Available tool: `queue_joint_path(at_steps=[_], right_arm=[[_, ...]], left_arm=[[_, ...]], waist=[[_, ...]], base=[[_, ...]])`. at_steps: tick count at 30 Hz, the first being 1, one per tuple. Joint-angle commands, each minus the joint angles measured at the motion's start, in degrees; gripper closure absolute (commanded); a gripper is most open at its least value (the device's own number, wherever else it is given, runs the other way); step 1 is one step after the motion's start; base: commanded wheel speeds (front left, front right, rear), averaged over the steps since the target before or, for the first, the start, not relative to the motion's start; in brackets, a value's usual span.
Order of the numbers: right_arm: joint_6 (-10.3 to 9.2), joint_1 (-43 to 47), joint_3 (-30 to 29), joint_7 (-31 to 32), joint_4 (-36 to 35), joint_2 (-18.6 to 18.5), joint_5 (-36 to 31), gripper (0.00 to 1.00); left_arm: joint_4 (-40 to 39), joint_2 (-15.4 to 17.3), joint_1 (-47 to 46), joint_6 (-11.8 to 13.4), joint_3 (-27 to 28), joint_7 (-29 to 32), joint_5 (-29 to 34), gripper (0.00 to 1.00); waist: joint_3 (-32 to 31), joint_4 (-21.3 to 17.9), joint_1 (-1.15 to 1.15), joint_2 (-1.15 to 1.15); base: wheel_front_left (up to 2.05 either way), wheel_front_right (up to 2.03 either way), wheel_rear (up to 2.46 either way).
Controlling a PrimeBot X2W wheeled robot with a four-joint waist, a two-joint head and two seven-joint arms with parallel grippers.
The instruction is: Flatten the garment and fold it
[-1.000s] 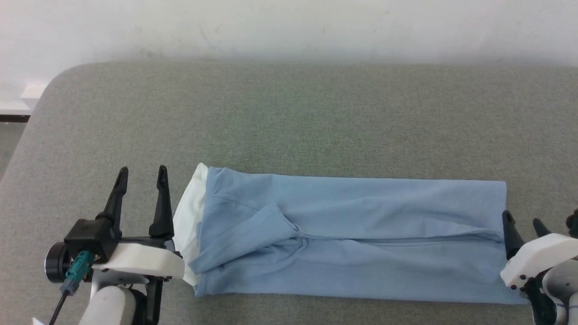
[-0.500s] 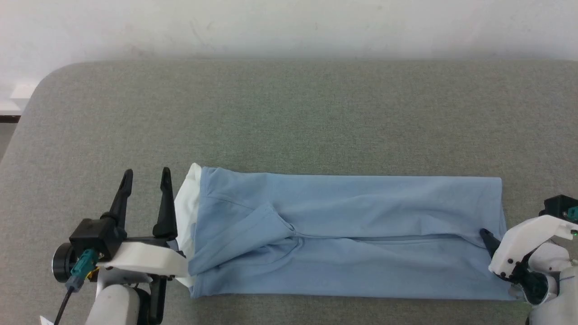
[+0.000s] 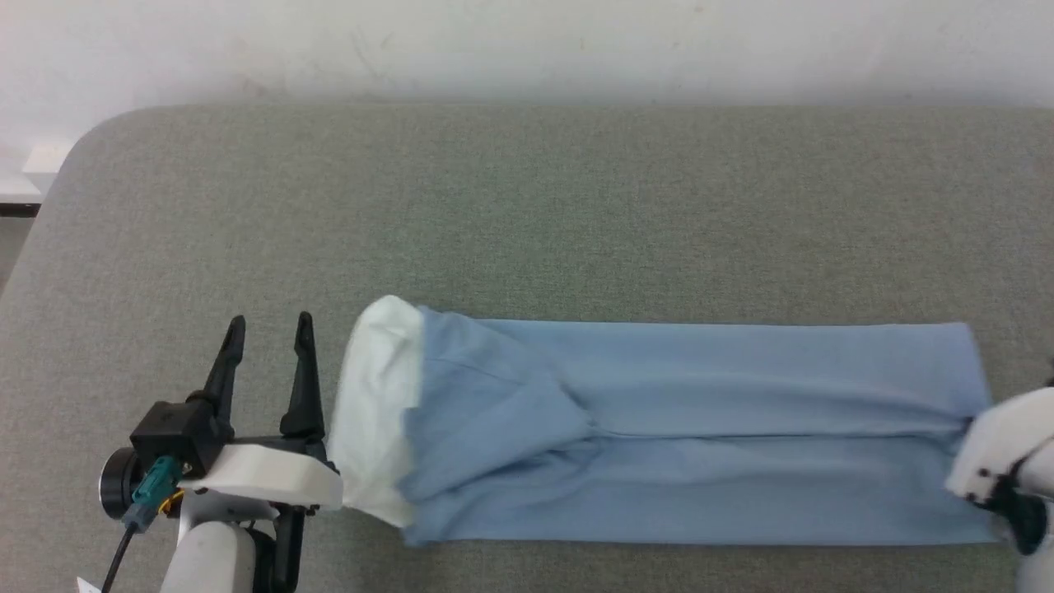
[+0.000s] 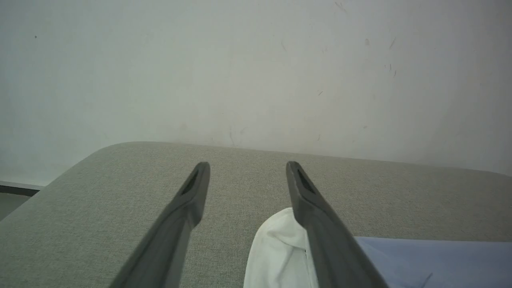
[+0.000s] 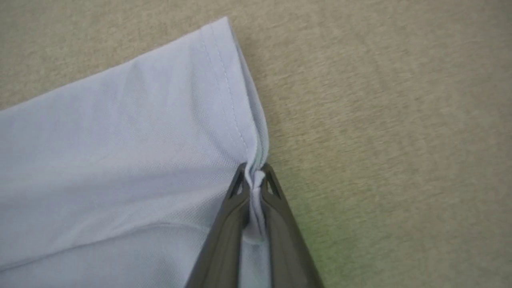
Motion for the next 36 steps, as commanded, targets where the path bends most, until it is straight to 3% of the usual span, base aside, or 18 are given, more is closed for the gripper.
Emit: queue_joint_path(at_steps=[1,11,16,20,23,30,31,36], right_arm=[[-0.15,0.67,-2.27,-1.70,-1.00,-1.50,-1.89,1.00],[-0.15,-1.86,-17.44,-11.76,-3.22,-4.54,-15.63,1.00],[-0.15,-2.53,-18.60,-12.01,-2.08,-4.92,-18.66,1.00],[-0.15,-1.57,-14.39,-9.33,-3.47,-4.85,-16.58,1.00],[-0.15,1.12,-8.49,-3.58,-9.15,-4.58,-13.62,1.00],[-0.15,11.13,6.63,15.40,-36.21,-2.54,-3.64,1.00],[-0.15,11.13,6.63,15.40,-36.21,-2.54,-3.64,1.00],[-0.15,16.44,18.36,23.92,-53.75,-2.06,2.94,1.00]], left_arm=[[0.23,-0.35,-1.20,-0.45,0.35,-0.28,0.52,0.00],[0.21,-1.21,-1.59,-1.62,1.51,-0.28,1.70,0.00],[0.40,-1.53,-1.78,-2.08,1.87,-0.28,2.16,0.00],[0.77,-1.80,-1.67,-2.37,2.11,-0.28,2.41,0.00],[0.99,-2.01,-1.31,-2.48,2.44,-0.28,2.51,0.00],[1.62,-2.40,-0.83,-2.85,2.73,-0.28,2.78,0.00],[1.62,-2.40,-0.83,-2.85,2.73,-0.28,2.78,0.00],[2.59,-2.79,-1.51,-3.30,2.08,-0.28,2.98,0.00]], waist=[[0.16,0.03,0.00,0.00],[1.58,-0.08,0.00,0.00],[1.84,-0.22,0.00,0.00],[1.38,-0.29,0.00,0.00],[0.78,-0.46,0.00,0.00],[-0.13,-0.54,0.00,0.00],[-0.13,-0.54,0.00,0.00],[-0.32,0.54,0.00,0.00]], base=[[0.00,0.00,0.00],[0.00,0.00,0.00],[0.00,0.00,0.00],[0.00,0.00,0.00],[0.00,0.00,0.00],[0.00,0.00,0.00],[0.00,0.00,0.00],[0.00,0.00,0.00]])
